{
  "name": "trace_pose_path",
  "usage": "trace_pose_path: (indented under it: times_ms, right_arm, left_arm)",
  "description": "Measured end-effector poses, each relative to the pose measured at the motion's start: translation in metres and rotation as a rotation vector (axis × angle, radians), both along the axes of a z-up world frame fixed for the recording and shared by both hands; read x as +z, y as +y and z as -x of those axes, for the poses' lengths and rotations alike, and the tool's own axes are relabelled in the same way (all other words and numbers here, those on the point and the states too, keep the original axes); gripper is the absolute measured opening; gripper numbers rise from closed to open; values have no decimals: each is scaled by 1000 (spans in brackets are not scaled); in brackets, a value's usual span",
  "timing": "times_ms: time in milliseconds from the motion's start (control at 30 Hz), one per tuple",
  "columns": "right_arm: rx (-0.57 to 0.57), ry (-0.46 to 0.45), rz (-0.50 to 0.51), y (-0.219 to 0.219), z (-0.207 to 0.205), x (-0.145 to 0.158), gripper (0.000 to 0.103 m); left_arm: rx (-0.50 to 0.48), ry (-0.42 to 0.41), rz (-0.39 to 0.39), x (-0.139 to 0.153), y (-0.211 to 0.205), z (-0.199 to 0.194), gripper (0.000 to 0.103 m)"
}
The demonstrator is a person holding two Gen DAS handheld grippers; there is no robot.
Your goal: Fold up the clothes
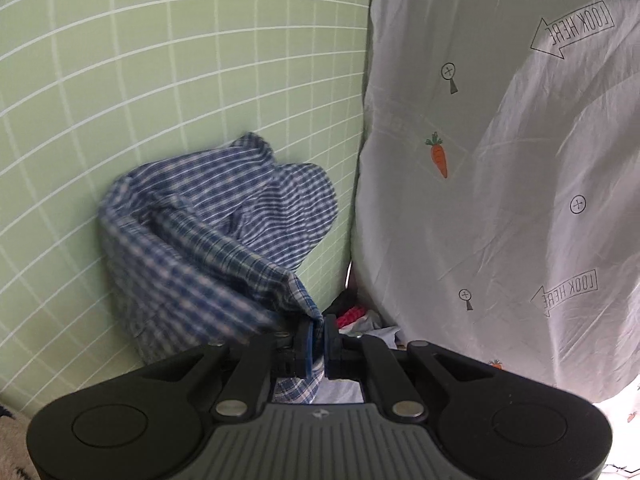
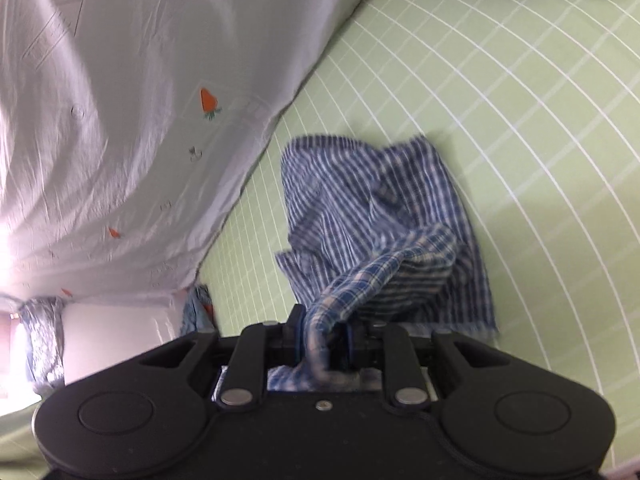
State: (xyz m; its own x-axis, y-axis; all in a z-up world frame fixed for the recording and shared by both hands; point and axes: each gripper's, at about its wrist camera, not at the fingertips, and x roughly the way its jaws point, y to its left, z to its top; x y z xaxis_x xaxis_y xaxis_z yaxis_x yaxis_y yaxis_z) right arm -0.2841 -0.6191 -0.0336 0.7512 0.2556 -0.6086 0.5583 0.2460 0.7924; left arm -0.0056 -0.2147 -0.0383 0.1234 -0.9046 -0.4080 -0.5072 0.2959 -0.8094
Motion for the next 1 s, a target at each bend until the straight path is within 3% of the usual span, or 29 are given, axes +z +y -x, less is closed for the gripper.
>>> trace_pose_path:
  times_ms: [133,200,233,267,300,367,433,500,600,667,733,800,867,1000]
  right_arm:
    - [-28,-2,21,-34,-39,-3,22]
    - [-48,2,41,-54,-62,-7,28]
    - [-54,9,62,-62,-72,-7,31]
    - [-63,20,99,-69,-83,-6,40]
    - [-65,31,156,-76,-93,-4,49]
    - [-57,34,281,-83,-109,5,52]
    - [-39,37,400,-86,-118,14,63]
    - [-22,49,497,-86,-124,21,78]
    - [47,90,623,-78,-130,20,81]
    - [109,113,699,-68,-130,13,81]
    - [154,123,738,-58,-126,2,78]
    - [172,140,743,-48,-116,-12,62]
    - [179,195,754,-37,-105,-27,52]
    - [145,205,751,-16,-76,-46,43]
  left_arm:
    - [-16,-101,-42,-3,-38,-49,6]
    - [-23,-138,-100,-6,-55,-77,24]
    - [-29,-171,-128,-6,-62,-89,39]
    - [-37,-210,-163,-5,-67,-99,48]
    - [-53,-262,-205,-1,-71,-104,51]
    - [-97,-360,-297,6,-78,-111,65]
    - [-158,-476,-415,14,-84,-109,77]
    - [-229,-585,-525,20,-90,-102,79]
    - [-385,-730,-670,18,-100,-81,82]
    - [-478,-796,-739,13,-106,-65,82]
    - [-519,-818,-759,8,-107,-52,82]
    - [-538,-826,-765,2,-106,-40,82]
    - [-552,-824,-768,-4,-105,-31,82]
    - [-565,-795,-764,-18,-101,-17,82]
